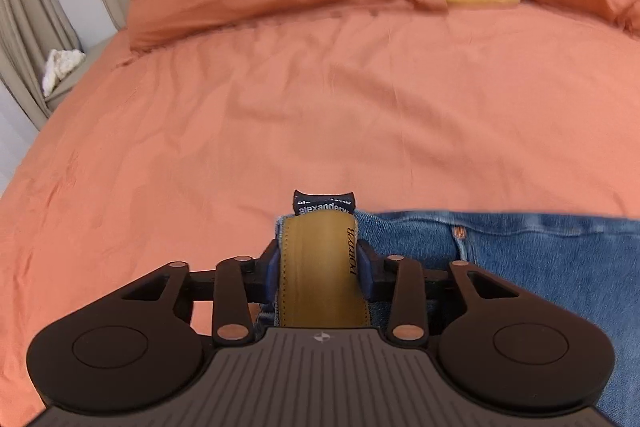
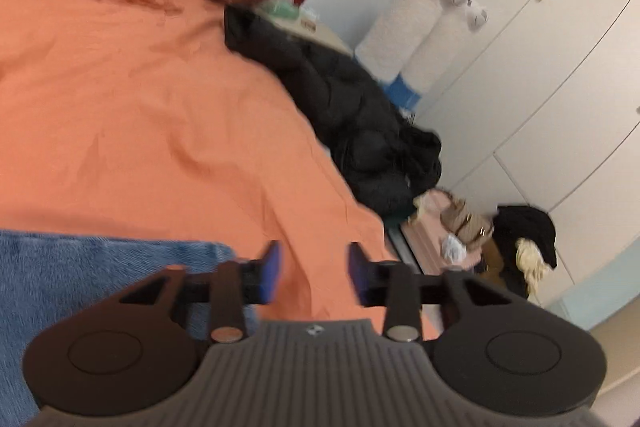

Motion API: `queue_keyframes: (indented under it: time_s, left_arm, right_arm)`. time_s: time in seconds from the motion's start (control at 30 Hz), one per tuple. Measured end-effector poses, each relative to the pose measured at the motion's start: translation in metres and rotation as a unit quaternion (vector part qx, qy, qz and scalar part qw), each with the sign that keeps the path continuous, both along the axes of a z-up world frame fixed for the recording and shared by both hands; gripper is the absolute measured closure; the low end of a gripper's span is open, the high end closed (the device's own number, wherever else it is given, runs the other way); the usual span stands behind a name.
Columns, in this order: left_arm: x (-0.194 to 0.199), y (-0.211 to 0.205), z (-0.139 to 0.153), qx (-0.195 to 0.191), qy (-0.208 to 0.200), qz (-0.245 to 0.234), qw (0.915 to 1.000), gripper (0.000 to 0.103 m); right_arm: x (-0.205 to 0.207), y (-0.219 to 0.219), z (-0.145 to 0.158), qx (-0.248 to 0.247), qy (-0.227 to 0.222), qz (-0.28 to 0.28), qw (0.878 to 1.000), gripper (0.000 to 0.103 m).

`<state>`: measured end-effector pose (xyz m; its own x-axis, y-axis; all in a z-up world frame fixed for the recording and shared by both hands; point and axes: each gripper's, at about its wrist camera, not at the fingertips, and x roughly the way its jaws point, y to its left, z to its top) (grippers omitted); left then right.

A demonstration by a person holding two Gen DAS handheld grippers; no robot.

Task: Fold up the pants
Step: 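Grasp the jeans leg hem with the right tool while the left tool holds the waistband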

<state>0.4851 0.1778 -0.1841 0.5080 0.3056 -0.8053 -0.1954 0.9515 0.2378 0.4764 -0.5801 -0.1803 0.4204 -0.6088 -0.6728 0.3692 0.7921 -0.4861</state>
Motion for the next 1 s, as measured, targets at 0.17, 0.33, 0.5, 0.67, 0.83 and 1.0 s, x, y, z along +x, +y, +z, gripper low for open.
queue_keyframes:
  time_s: [0.17,0.33,0.5,0.67,0.83,1.0]
  left_arm:
    - [-0.011,-0.002,0.013,0.027,0.016,-0.053,0.9981,0.032]
    - [-0.051,0.006,0.038,0.001,0.035,-0.109,0.9934,0.028]
    - [-0.106,0.031,0.046,-0.027,0.06,-0.14,0.988,0.026]
    - [-0.155,0.069,0.035,-0.073,0.104,-0.13,0.9833,0.021]
    - [-0.197,0.098,0.011,-0.132,0.124,-0.085,0.9799,0.016]
    - [-0.22,0.114,-0.009,-0.187,0.117,-0.051,0.974,0.032]
  right_arm:
    - [-0.04,-0.001,0.014,0.066,-0.004,0.008,0.998,0.048]
    - [-0.107,0.016,0.019,0.132,0.002,0.01,0.991,0.041]
    - [-0.181,0.028,0.016,0.194,0.021,0.017,0.981,0.04]
    - [-0.254,0.023,0.016,0.243,0.041,-0.013,0.969,0.031]
    - [-0.308,0.005,0.023,0.272,0.036,-0.074,0.959,0.029]
    - [-0.345,-0.001,0.036,0.284,0.02,-0.101,0.953,0.027]
